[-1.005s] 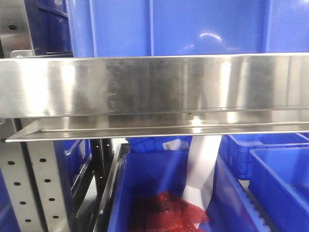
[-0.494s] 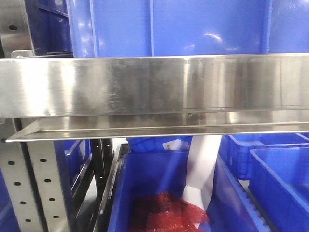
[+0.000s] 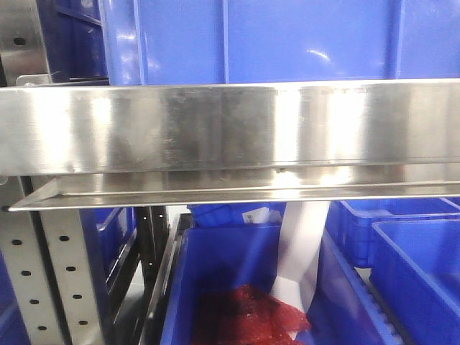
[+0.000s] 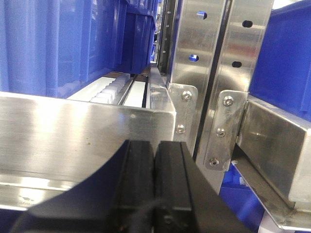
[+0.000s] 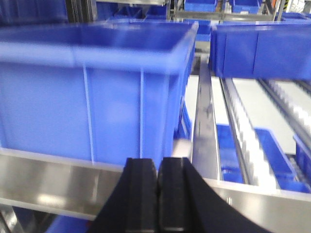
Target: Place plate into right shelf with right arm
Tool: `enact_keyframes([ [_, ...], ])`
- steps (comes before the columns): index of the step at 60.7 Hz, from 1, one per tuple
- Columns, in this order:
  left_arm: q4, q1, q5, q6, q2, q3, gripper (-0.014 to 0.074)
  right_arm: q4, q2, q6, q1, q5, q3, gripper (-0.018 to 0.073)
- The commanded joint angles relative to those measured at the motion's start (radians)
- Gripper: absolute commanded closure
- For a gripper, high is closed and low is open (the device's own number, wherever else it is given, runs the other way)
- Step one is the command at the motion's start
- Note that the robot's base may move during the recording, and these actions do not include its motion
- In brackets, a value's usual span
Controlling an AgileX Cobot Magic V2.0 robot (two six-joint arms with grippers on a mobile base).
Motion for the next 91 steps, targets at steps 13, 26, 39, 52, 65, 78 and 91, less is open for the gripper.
enact_keyframes([
  [13, 0.0, -0.002, -0.089, -0.006, -0.01, 0.007, 0.0643, -0.014, -0.008, -0.007, 0.0, -0.08, 0.048, 0.0513],
  [26, 0.0, -0.002, -0.089, -0.006, -0.01, 0.007, 0.0643, -0.014, -0.008, -0.007, 0.0, -0.08, 0.048, 0.0513],
  [39, 0.0, -0.002, -0.089, -0.006, -0.01, 0.007, 0.0643, -0.014, -0.01, -0.007, -0.026, -0.131, 0.079, 0.0513],
  [52, 0.0, -0.002, -0.089, -0.006, -0.01, 0.007, 0.0643, 0.061, -0.013, -0.078, -0.207, -0.206, 0.163, 0.0513],
  [65, 0.0, -0.002, -0.089, -0.006, -0.01, 0.007, 0.0643, 0.251, -0.057, -0.288, -0.338, -0.389, 0.339, 0.0513],
  [78, 0.0, -0.002, -0.089, -0.006, -0.01, 0.007, 0.0643, 0.268, -0.174, -0.296, -0.384, -0.517, 0.521, 0.0513],
  [91, 0.0, -0.002, -0.089, -0.006, -0.01, 0.007, 0.0643, 0.267, -0.228, -0.293, -0.384, -0.552, 0.612, 0.0513],
])
